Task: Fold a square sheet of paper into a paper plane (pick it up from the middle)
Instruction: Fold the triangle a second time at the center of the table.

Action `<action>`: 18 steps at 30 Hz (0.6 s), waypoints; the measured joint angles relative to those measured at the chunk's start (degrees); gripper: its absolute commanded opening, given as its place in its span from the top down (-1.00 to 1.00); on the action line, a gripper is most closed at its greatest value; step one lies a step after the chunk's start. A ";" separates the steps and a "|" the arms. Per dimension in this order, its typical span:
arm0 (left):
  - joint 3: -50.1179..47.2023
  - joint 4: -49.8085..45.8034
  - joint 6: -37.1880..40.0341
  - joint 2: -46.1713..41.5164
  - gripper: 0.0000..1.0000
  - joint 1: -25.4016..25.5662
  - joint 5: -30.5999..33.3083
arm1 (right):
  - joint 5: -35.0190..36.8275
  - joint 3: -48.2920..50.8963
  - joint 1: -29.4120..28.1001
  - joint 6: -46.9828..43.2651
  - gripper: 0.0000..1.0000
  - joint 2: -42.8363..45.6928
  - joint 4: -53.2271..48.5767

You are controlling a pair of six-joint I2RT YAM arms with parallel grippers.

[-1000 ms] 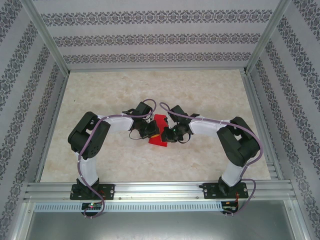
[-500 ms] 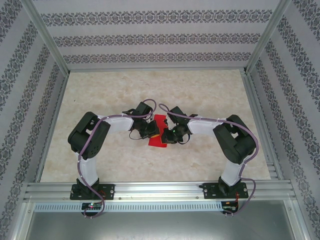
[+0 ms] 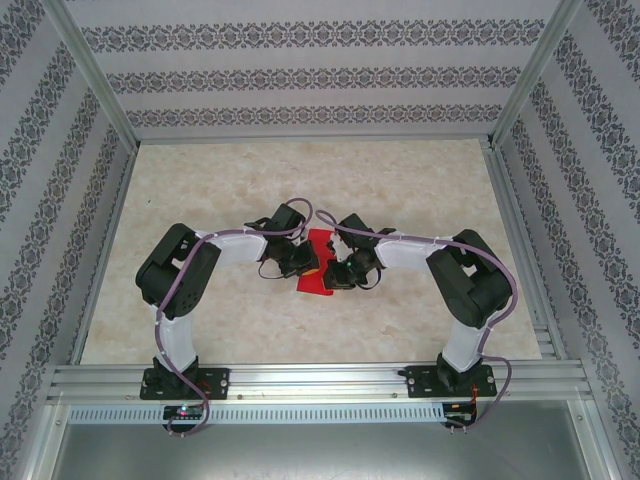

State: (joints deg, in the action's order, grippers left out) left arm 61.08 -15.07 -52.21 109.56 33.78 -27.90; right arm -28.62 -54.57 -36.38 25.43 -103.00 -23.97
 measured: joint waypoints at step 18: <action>0.00 0.00 -0.39 -0.04 0.81 0.00 -0.02 | 1.40 3.19 2.14 2.75 0.78 10.93 -1.31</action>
State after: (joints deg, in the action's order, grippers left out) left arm 61.08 -15.07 -52.60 109.51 33.78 -27.92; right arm -27.22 -51.37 -34.24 28.18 -92.07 -25.28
